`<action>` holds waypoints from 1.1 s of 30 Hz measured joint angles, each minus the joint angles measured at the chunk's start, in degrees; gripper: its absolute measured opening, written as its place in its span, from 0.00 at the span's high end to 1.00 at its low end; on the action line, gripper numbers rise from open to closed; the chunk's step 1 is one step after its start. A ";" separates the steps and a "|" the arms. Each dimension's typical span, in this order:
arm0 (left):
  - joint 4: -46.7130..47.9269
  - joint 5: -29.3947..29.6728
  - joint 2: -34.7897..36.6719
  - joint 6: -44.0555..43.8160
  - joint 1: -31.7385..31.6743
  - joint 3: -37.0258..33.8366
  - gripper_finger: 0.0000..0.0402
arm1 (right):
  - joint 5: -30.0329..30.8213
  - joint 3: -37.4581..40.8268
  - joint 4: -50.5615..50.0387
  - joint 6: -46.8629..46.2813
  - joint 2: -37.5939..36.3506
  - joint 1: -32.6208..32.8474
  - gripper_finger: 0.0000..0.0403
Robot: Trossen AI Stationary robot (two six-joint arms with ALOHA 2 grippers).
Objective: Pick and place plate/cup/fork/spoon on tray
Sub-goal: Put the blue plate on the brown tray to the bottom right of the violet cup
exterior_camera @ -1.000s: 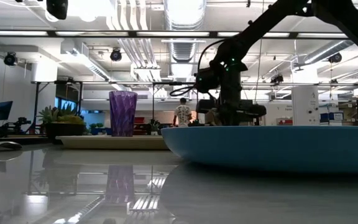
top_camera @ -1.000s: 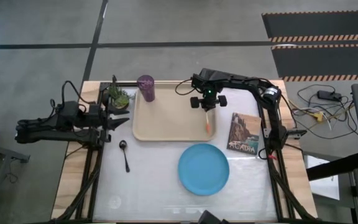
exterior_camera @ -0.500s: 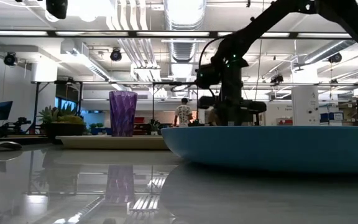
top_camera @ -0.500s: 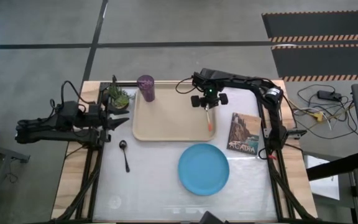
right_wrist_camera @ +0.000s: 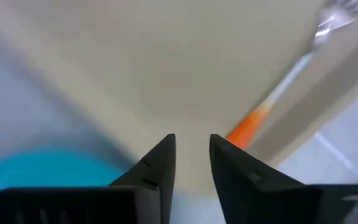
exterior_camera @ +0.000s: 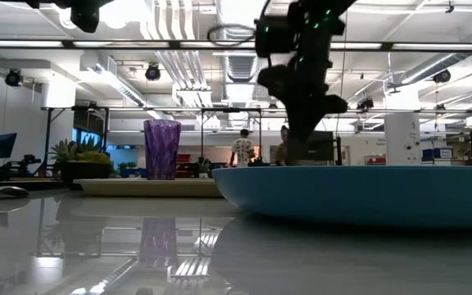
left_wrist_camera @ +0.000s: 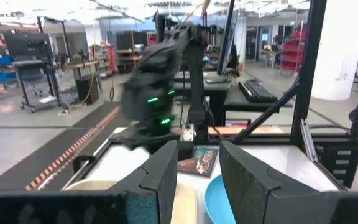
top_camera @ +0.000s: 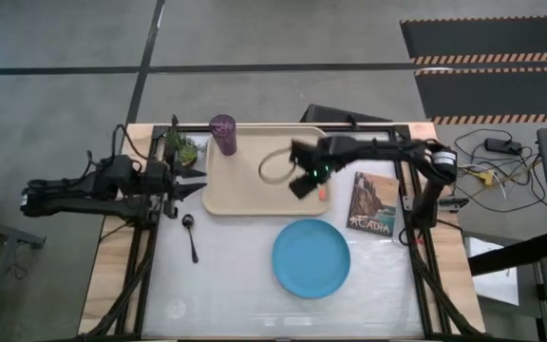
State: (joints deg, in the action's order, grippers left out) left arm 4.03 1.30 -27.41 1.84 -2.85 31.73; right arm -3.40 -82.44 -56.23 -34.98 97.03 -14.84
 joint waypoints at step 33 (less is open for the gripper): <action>-19.45 0.05 -24.68 -15.27 6.94 -2.42 0.75 | 28.06 48.05 39.20 -12.27 -31.18 40.52 0.52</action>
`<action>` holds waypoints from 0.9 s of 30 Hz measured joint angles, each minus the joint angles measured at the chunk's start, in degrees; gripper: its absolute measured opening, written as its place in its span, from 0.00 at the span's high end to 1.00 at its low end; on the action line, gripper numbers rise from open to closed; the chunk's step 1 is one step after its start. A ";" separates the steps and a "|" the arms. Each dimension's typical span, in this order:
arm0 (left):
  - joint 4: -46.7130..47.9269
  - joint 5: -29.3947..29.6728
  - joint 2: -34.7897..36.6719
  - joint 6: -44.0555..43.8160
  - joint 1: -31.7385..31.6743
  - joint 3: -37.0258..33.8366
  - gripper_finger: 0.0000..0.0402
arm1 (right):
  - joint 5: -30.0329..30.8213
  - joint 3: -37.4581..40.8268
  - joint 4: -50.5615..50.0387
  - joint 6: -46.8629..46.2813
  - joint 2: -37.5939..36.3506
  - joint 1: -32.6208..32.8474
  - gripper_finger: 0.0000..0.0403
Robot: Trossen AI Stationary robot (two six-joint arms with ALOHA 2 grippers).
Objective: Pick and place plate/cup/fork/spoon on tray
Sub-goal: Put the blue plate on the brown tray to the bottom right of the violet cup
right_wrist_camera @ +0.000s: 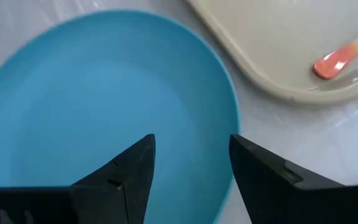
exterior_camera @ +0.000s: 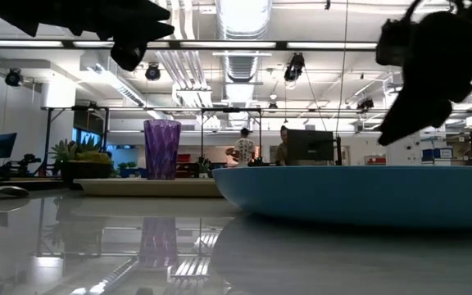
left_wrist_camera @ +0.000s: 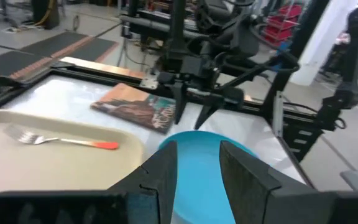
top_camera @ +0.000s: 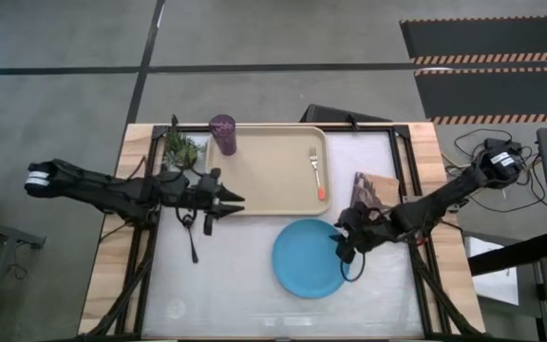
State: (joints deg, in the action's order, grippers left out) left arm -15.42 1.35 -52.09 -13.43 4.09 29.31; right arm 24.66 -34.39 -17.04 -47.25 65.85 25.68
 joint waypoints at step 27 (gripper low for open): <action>-12.32 0.83 -32.97 -10.38 7.82 6.87 0.75 | 15.46 3.80 7.10 -2.79 7.77 10.85 0.56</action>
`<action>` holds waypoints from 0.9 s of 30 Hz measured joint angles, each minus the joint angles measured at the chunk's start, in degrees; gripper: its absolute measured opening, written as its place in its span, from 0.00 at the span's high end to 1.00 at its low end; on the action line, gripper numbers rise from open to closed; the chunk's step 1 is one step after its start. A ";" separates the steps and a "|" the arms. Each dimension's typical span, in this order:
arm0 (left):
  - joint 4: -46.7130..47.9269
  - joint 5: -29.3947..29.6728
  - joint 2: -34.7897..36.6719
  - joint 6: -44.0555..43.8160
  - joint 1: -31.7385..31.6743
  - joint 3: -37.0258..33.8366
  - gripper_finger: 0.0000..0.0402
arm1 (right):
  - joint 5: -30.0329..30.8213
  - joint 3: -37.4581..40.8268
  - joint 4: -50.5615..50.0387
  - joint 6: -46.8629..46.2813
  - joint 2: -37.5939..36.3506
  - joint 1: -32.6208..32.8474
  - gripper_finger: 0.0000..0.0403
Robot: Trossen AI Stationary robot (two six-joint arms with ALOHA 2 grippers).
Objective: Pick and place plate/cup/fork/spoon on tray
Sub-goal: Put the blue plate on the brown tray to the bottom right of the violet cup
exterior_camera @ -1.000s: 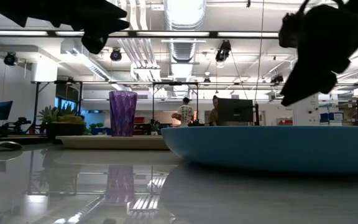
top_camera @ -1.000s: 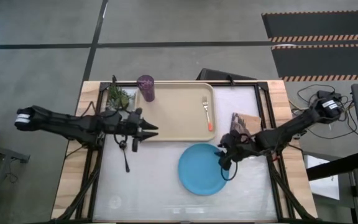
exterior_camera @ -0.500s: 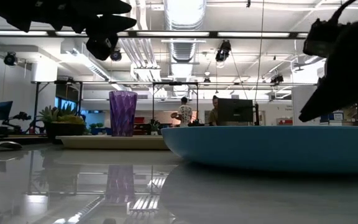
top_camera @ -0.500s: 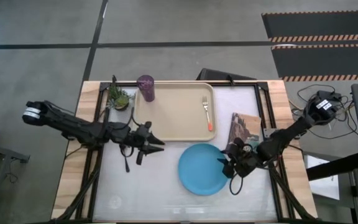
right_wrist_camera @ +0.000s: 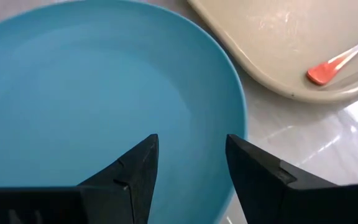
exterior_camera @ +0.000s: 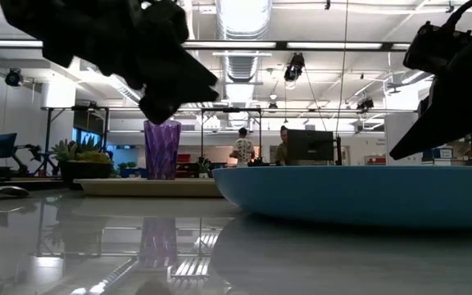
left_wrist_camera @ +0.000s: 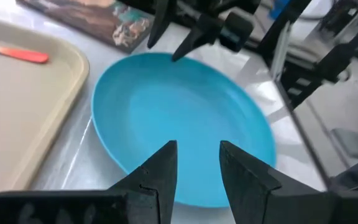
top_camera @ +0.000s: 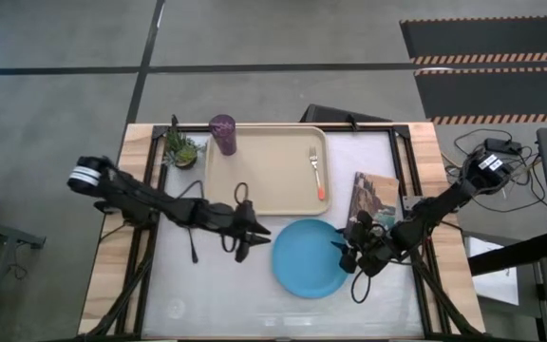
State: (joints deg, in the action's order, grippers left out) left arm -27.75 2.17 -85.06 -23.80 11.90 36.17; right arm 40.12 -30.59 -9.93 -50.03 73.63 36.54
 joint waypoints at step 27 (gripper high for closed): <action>-0.73 13.31 -20.82 1.72 -0.04 8.94 0.51 | 6.43 0.00 2.56 7.93 -0.44 0.70 0.58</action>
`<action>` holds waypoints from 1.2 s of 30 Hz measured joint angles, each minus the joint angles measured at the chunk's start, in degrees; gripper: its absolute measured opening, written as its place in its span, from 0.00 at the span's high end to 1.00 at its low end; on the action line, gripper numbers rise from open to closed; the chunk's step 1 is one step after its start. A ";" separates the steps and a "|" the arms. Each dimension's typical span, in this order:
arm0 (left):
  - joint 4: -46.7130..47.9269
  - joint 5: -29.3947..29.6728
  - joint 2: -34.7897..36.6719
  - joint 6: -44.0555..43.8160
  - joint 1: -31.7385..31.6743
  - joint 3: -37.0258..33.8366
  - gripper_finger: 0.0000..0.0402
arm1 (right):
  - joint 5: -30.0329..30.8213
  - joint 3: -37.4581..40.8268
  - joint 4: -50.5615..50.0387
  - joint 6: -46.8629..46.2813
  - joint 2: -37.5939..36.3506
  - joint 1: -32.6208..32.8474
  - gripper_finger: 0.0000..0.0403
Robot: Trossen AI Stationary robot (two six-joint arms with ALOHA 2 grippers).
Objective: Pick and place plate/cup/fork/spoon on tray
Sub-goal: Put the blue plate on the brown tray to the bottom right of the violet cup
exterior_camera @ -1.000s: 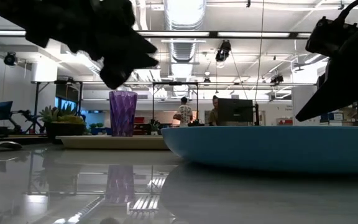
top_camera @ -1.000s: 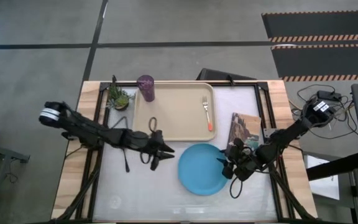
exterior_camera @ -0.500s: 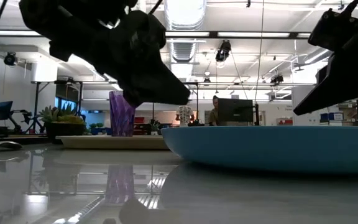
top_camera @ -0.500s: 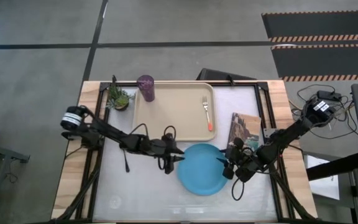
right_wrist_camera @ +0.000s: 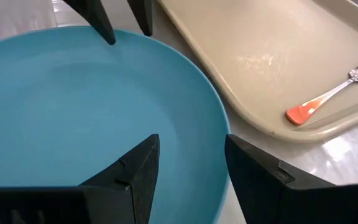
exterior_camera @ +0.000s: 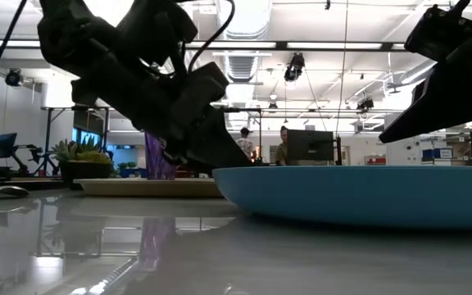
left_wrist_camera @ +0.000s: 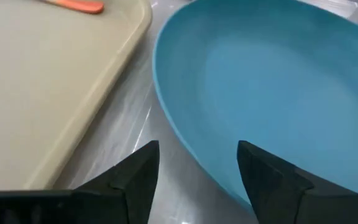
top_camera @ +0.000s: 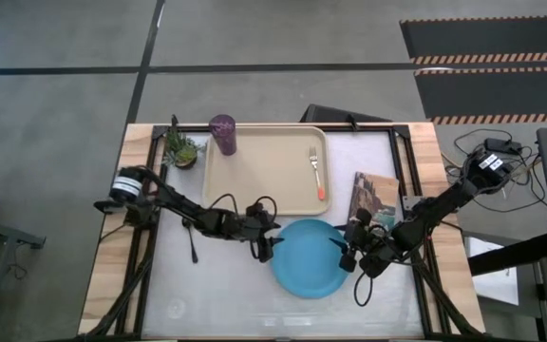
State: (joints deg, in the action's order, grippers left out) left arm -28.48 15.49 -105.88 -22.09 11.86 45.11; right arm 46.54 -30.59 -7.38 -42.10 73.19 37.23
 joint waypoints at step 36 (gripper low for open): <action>17.22 6.68 23.01 -7.96 -5.77 -0.51 1.00 | 4.57 -0.02 1.14 0.65 -0.07 0.00 0.58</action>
State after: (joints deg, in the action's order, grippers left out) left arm -11.26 22.17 -82.87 -30.04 6.09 44.61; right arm 51.11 -30.61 -6.24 -41.45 73.12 37.23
